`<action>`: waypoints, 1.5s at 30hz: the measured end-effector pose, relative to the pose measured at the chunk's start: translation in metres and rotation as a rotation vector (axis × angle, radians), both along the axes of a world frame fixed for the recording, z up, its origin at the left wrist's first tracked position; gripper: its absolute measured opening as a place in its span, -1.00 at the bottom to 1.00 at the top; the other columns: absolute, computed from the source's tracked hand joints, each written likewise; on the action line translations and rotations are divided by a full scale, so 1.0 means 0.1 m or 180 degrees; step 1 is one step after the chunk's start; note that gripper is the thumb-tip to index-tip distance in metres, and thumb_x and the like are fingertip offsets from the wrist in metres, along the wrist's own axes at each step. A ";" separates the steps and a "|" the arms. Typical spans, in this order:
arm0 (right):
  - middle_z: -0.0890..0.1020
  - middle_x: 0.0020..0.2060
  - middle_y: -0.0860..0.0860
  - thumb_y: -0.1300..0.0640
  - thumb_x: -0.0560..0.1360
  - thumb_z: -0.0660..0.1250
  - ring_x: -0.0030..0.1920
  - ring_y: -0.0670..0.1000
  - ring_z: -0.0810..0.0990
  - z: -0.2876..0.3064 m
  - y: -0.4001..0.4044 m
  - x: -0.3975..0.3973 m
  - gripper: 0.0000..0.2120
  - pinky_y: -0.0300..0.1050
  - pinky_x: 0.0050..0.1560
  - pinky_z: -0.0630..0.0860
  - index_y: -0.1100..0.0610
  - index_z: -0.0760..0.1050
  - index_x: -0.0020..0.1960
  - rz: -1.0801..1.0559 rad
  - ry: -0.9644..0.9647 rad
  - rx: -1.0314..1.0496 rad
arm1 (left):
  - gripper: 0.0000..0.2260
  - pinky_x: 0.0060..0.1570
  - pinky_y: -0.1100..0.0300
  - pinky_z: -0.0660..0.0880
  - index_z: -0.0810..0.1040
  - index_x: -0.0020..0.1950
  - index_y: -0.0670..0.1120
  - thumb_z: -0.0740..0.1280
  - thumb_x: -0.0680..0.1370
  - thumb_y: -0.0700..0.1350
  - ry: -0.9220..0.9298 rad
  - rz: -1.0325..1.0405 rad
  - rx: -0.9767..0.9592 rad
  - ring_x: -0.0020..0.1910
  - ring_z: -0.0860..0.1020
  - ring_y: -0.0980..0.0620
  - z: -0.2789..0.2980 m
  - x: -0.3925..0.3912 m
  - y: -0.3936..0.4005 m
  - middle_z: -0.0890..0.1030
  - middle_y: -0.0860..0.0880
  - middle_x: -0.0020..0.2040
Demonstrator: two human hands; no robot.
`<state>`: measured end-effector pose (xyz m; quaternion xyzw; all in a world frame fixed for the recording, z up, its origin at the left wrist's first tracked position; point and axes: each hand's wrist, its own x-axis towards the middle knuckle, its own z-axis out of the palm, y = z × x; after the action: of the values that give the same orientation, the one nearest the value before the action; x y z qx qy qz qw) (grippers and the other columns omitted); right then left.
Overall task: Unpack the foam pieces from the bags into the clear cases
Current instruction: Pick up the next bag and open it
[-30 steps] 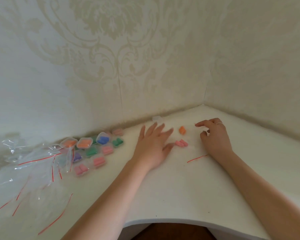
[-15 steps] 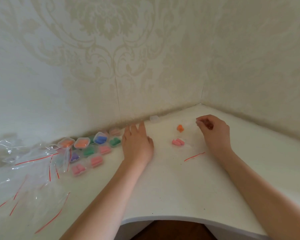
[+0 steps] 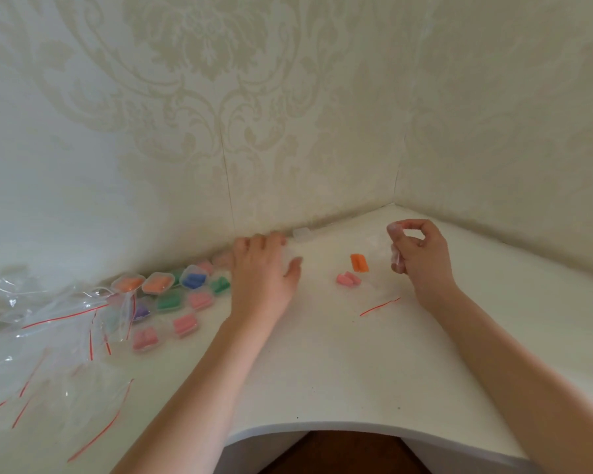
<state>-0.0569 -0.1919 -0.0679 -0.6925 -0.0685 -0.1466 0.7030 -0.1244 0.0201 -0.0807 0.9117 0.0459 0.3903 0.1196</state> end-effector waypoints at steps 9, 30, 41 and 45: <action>0.52 -0.50 -0.07 0.15 0.54 0.32 -0.46 -0.13 0.43 0.02 0.13 -0.08 -0.86 -0.21 -0.29 0.38 0.22 0.56 -0.03 0.0799 0.0083 0.0038 | -0.66 0.03 0.33 0.32 0.53 0.03 -0.03 0.24 0.46 0.19 0.0253 -0.1436 -0.0651 0.01 0.47 0.08 -0.09 -0.08 -0.38 0.55 0.07 -0.01; 0.61 -0.25 0.08 0.30 0.49 0.36 -0.30 -0.15 0.52 0.17 0.47 -0.52 -0.90 -0.44 -0.42 0.43 0.14 0.61 -0.10 0.0471 -0.0408 -0.0524 | -0.79 -0.06 0.47 0.28 0.55 0.19 -0.08 0.23 0.61 -0.09 0.0006 -0.1656 -0.1722 -0.02 0.45 0.07 -0.01 -0.02 -0.49 0.43 0.17 -0.13; 0.57 -0.32 0.02 0.30 0.44 0.41 -0.41 -0.27 0.47 0.20 0.43 -0.53 -0.93 -0.48 -0.46 0.36 0.22 0.53 -0.20 0.0435 -0.0400 -0.0858 | -0.94 -0.28 0.16 0.61 0.57 -0.09 -0.17 0.35 0.54 -0.19 -0.0070 -0.2140 -0.3049 -0.32 0.64 0.17 0.12 -0.14 -0.52 0.63 0.11 -0.32; 0.56 -0.36 0.06 0.28 0.42 0.44 -0.46 -0.22 0.45 0.20 0.43 -0.52 -0.84 -0.46 -0.44 0.34 0.16 0.50 -0.28 0.0529 -0.0469 -0.1177 | -0.84 -0.28 0.23 0.59 0.54 -0.19 -0.19 0.27 0.58 -0.22 0.0256 -0.2201 -0.3529 -0.38 0.65 0.09 0.15 -0.14 -0.51 0.64 0.04 -0.41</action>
<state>-0.1090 -0.1490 -0.0481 -0.7891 -0.2022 -0.1233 0.5668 -0.1383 -0.0304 -0.0656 0.6910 -0.0510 0.2134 0.6887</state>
